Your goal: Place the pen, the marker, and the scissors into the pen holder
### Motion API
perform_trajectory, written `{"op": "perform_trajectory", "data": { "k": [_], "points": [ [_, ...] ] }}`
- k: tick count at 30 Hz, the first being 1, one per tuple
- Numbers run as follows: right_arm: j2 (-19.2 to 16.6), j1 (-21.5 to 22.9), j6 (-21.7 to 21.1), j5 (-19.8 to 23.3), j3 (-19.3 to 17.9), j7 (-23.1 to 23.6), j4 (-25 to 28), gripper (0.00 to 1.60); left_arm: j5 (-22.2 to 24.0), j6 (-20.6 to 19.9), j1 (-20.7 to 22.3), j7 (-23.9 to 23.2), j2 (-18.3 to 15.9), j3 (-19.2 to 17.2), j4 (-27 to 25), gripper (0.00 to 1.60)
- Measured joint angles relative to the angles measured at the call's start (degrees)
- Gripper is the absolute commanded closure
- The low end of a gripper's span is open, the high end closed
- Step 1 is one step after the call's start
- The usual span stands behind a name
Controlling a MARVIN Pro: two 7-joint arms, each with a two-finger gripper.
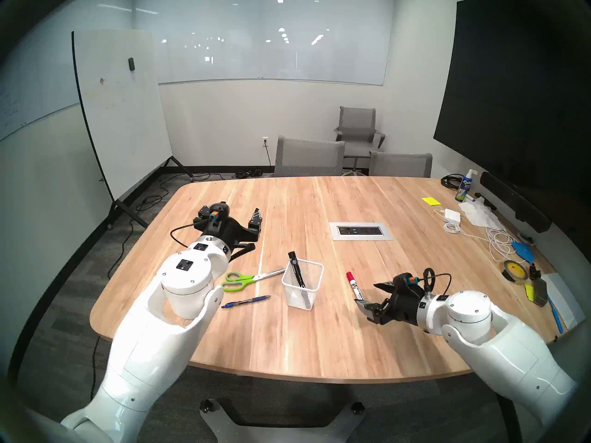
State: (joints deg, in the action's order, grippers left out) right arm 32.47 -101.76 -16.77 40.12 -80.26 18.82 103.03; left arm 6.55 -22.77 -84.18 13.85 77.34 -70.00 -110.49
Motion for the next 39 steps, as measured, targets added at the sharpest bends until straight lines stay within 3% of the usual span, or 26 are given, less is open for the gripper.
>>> {"op": "perform_trajectory", "data": {
  "k": [15, 25, 39],
  "points": [
    [3.5, 5.2, -3.7, -2.8, 5.5, 0.0, -2.6, 0.0, 0.0, 0.0, 0.0, 0.0, 0.0, 0.0, 0.0, 0.0],
    [6.1, 7.8, -3.6, -4.5, 8.3, 0.2, -6.2, 0.0, 0.0, 0.0, 0.0, 0.0, 0.0, 0.0, 0.0, 0.0],
    [8.3, 10.7, -3.2, -6.1, 9.3, 1.6, -9.3, 0.0, 0.0, 0.0, 0.0, 0.0, 0.0, 0.0, 0.0, 0.0]
  ]
}}
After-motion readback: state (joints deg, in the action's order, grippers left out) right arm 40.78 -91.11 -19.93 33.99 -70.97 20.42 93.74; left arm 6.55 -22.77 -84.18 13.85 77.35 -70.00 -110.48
